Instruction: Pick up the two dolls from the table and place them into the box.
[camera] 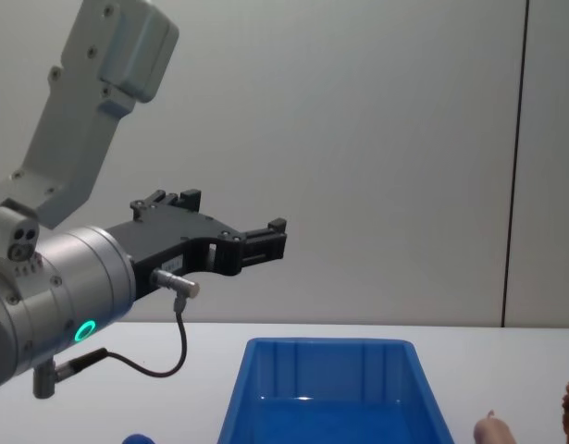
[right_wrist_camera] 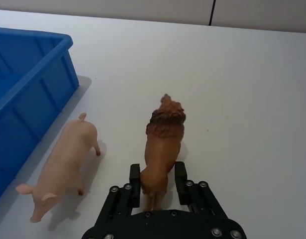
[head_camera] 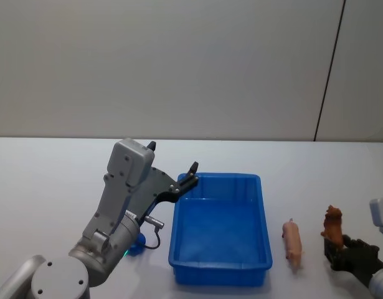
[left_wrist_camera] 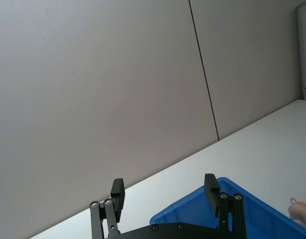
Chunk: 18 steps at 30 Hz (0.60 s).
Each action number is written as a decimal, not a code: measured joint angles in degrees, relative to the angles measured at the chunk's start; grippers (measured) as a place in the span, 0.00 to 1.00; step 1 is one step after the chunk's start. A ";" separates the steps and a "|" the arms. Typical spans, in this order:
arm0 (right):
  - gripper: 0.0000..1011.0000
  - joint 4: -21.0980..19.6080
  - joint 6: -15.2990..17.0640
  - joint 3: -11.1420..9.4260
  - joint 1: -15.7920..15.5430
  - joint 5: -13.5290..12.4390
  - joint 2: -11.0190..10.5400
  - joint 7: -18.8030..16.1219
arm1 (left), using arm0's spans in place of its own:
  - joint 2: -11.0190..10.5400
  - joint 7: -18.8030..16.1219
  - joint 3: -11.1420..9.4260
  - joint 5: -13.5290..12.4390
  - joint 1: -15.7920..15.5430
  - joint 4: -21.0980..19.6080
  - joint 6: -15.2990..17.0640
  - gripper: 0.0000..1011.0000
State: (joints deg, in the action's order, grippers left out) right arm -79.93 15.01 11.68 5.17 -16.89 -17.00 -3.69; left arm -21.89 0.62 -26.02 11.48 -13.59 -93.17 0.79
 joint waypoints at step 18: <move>0.28 -3.84 -3.11 -0.29 -0.05 0.26 0.12 -0.17 | 0.00 0.00 0.00 0.00 0.00 0.00 0.00 0.99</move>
State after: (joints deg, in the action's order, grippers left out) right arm -83.77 11.90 11.39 5.12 -16.63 -16.89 -3.85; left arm -21.89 0.62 -26.02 11.48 -13.59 -93.17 0.79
